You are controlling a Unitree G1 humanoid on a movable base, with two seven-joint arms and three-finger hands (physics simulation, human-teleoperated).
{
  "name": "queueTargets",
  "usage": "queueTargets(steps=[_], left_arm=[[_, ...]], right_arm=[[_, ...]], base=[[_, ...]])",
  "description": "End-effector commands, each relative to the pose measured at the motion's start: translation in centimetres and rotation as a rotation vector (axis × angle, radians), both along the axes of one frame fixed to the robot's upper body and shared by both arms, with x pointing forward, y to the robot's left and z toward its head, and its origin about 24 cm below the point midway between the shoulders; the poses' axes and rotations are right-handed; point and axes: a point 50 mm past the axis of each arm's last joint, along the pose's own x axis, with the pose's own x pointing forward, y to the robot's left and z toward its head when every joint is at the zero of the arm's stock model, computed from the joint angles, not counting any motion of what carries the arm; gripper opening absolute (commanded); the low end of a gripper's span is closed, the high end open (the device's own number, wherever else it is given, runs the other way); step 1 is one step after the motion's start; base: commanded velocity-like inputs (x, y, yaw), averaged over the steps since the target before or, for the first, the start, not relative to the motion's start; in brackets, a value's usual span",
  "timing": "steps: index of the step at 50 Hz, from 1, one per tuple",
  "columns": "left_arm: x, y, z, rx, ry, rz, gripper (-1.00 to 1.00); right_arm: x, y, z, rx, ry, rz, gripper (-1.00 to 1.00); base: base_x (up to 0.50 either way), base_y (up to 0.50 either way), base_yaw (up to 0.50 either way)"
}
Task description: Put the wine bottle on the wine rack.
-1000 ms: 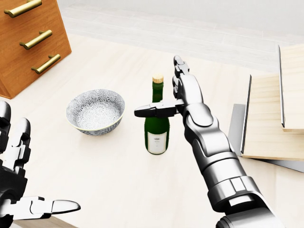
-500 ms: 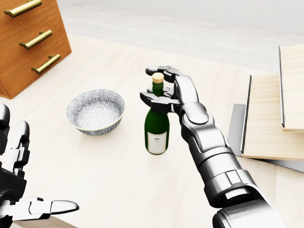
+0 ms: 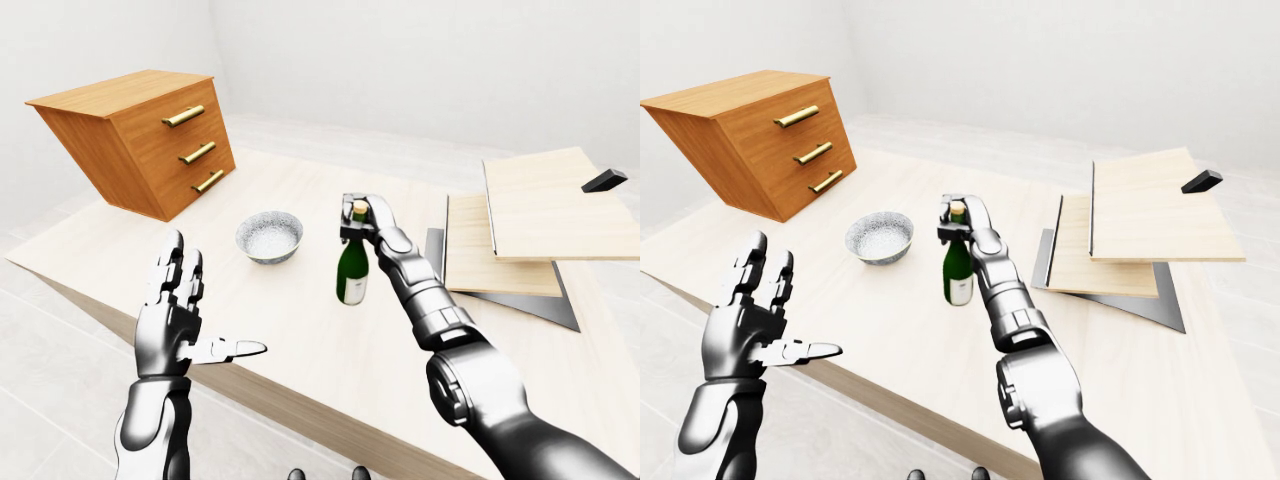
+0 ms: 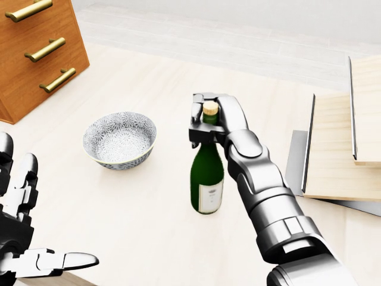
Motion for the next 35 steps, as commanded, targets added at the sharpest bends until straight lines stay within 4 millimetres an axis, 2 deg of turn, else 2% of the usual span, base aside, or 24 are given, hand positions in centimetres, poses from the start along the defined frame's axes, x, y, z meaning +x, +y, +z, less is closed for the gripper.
queueTargets(steps=[1, 14, 26, 29, 35], left_arm=[[0.1, 0.0, -0.1, -0.002, 0.003, -0.001, 1.0], [0.2, 0.0, -0.3, -0.004, 0.01, -0.004, 1.0], [0.0, -0.2, 0.6, -0.001, -0.026, -0.007, 1.0], [0.0, -0.3, 0.7, 0.003, -0.032, -0.007, 1.0], [0.0, -0.4, 0.6, 0.005, -0.025, -0.011, 1.0]], right_arm=[[-0.2, 0.1, 0.0, 0.047, -0.008, 0.013, -1.0], [-0.5, -0.6, 0.7, 0.018, -0.065, -0.009, -1.0], [-0.6, -2.5, 4.3, 0.08, -0.221, -0.075, -1.0], [-0.6, -3.7, 5.7, 0.072, -0.277, -0.132, -1.0], [-0.9, -4.8, 7.8, 0.137, -0.349, -0.143, -1.0]], base=[[0.0, 0.0, 0.0], [0.0, 0.0, 0.0], [0.0, 0.0, 0.0], [0.0, 0.0, 0.0], [0.0, 0.0, 0.0]])
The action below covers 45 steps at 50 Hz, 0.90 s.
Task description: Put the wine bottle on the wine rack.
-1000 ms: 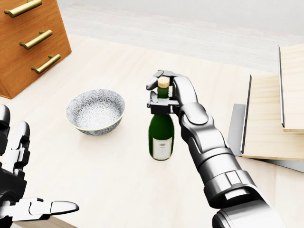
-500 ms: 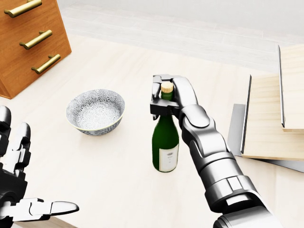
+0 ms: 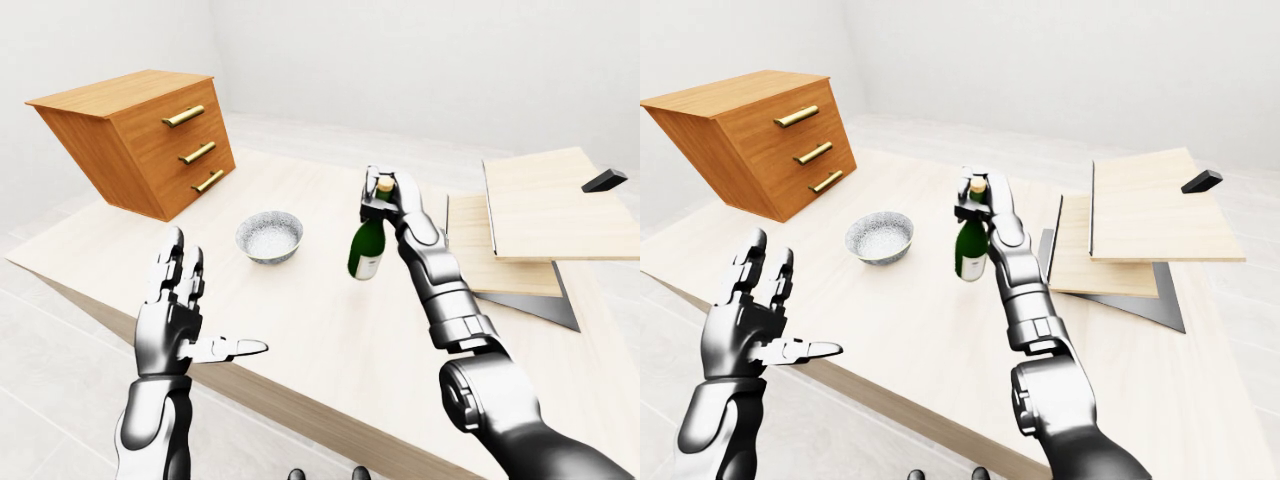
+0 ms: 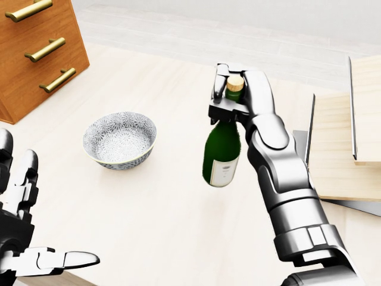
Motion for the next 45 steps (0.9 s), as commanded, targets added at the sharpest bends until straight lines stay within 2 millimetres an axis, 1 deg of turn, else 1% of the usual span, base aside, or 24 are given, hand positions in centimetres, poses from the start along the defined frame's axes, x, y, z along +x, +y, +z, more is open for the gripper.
queueTargets(steps=[1, 2, 6, 7, 10, 12, 15, 29, 31, 32, 33, 38, 41, 45], left_arm=[[0.0, -0.2, 0.2, 0.006, -0.009, -0.004, 1.0], [0.0, -0.2, 0.2, 0.006, -0.01, -0.004, 1.0], [0.1, -0.2, 0.2, 0.005, -0.009, -0.003, 1.0], [0.1, -0.2, 0.2, 0.005, -0.008, -0.003, 1.0], [0.2, -0.2, -0.2, 0.003, 0.009, -0.004, 1.0], [0.3, -0.1, -0.4, 0.002, 0.016, -0.003, 1.0], [0.2, -0.1, -0.4, 0.0, 0.016, -0.002, 1.0], [0.2, -0.1, -0.4, 0.0, 0.017, -0.002, 1.0], [0.2, 0.1, -0.6, -0.003, 0.025, -0.001, 1.0], [0.2, 0.1, -0.6, -0.002, 0.028, -0.001, 1.0], [0.2, 0.2, -0.7, -0.003, 0.03, 0.0, 1.0], [0.4, 0.5, -1.3, -0.011, 0.056, 0.006, 1.0], [0.5, 0.5, -1.6, -0.013, 0.068, 0.01, 1.0], [0.3, 0.6, -0.8, -0.003, 0.035, 0.016, 1.0]], right_arm=[[-0.4, -2.3, 4.5, 0.088, -0.168, -0.078, -1.0], [-0.5, -2.5, 4.9, 0.092, -0.182, -0.081, -1.0], [-1.0, -3.7, 7.6, 0.147, -0.28, -0.104, -1.0], [-1.1, -3.7, 7.7, 0.15, -0.283, -0.105, -1.0], [-1.5, -4.7, 9.2, 0.186, -0.337, -0.112, -1.0], [-1.7, -5.4, 9.8, 0.216, -0.359, -0.118, -1.0], [-2.0, -5.9, 10.2, 0.231, -0.374, -0.149, -1.0], [-2.0, -5.9, 10.2, 0.237, -0.371, -0.148, -1.0], [-2.1, -5.8, 10.9, 0.213, -0.396, -0.116, -1.0], [-2.2, -6.0, 11.2, 0.219, -0.408, -0.117, -1.0], [-2.3, -6.7, 11.7, 0.252, -0.422, -0.117, -1.0], [-3.5, -8.9, 14.1, 0.237, -0.517, -0.13, -1.0], [-3.9, -9.8, 14.6, 0.255, -0.537, -0.14, -1.0], [-4.3, -10.8, 15.3, 0.279, -0.563, -0.137, -1.0]], base=[[0.0, 0.0, 0.0], [0.0, 0.0, 0.0], [0.0, 0.0, 0.0], [0.0, 0.0, 0.0], [0.0, 0.0, 0.0], [0.0, 0.0, 0.0], [0.0, 0.0, 0.0], [0.0, 0.0, 0.0], [0.0, 0.0, 0.0], [0.0, 0.0, 0.0], [0.0, 0.0, 0.0], [0.0, 0.0, 0.0], [0.0, 0.0, 0.0], [0.0, 0.0, 0.0]])
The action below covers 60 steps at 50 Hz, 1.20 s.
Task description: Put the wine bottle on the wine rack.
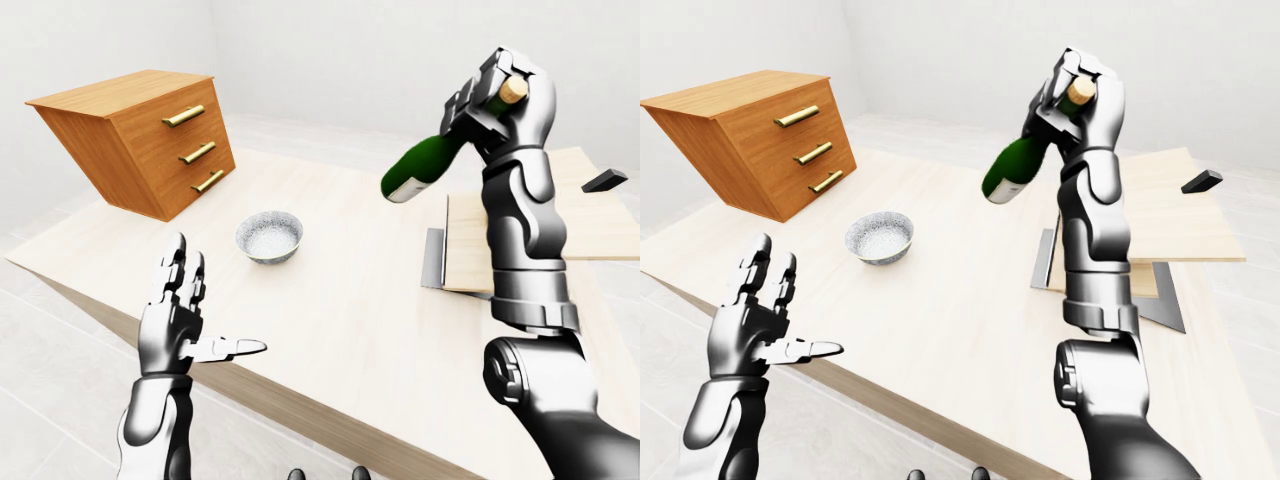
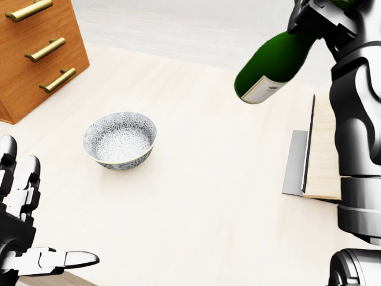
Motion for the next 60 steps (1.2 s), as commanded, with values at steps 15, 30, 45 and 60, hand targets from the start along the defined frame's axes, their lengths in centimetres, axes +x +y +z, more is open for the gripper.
queueTargets(steps=[15, 30, 45, 60], left_arm=[[0.0, 0.1, 0.6, 0.005, -0.027, 0.013, 1.0], [0.2, 0.3, 0.5, 0.007, -0.021, 0.019, 1.0], [0.3, 0.1, 0.5, 0.01, -0.022, 0.017, 1.0], [0.2, -0.2, 1.1, 0.013, -0.045, 0.015, 1.0]], right_arm=[[-3.5, -7.5, 6.2, 0.164, -0.208, -0.052, -1.0], [-5.7, -11.3, 6.7, 0.38, -0.264, -0.021, -1.0], [-7.9, -15.0, 5.7, 0.605, -0.255, -0.026, -1.0], [-9.2, -17.0, 5.3, 0.673, -0.217, -0.044, -1.0]], base=[[0.0, 0.0, 0.0], [0.0, 0.0, 0.0], [0.0, 0.0, 0.0], [0.0, 0.0, 0.0]])
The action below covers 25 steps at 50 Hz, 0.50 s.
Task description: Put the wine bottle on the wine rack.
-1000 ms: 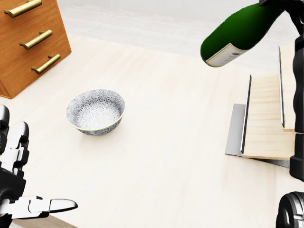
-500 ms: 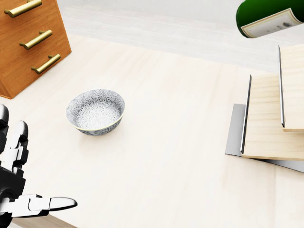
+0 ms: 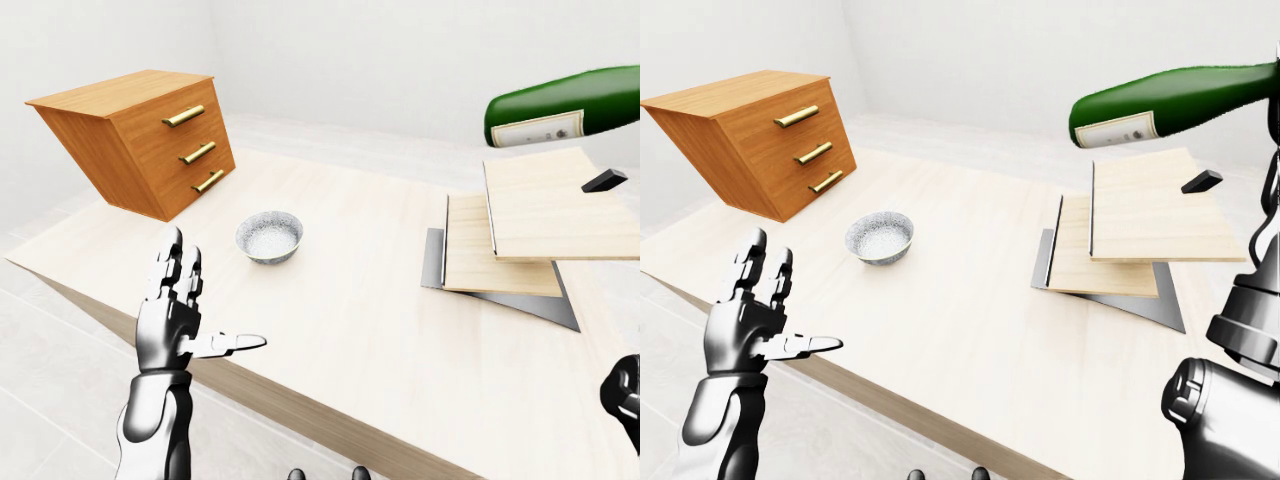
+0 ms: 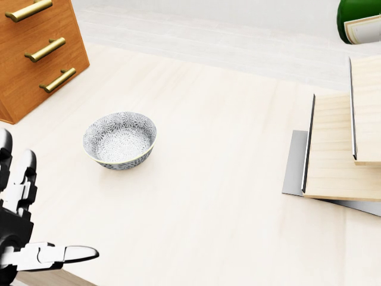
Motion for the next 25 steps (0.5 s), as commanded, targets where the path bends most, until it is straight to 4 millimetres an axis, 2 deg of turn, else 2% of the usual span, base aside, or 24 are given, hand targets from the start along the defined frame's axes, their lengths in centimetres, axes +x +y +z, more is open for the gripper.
queueTargets(steps=[1, 5, 17, 25], left_arm=[[-0.1, -0.2, 0.5, 0.002, -0.02, -0.003, 1.0], [-0.1, -0.2, 0.4, 0.002, -0.018, -0.001, 1.0], [0.2, -0.2, 0.1, -0.001, -0.004, -0.003, 1.0], [0.2, -0.2, -0.1, -0.001, 0.006, -0.003, 1.0]], right_arm=[[-1.4, -1.7, 0.2, 0.095, 0.007, 0.002, -1.0], [-1.7, -2.6, -0.2, 0.162, 0.015, 0.008, -1.0], [-2.4, -4.2, -0.9, 0.219, 0.042, 0.003, -1.0], [-2.6, -4.8, -1.6, 0.255, 0.057, 0.015, -1.0]], base=[[0.0, 0.0, 0.0], [0.0, 0.0, 0.0], [0.0, 0.0, 0.0], [0.0, 0.0, 0.0]])
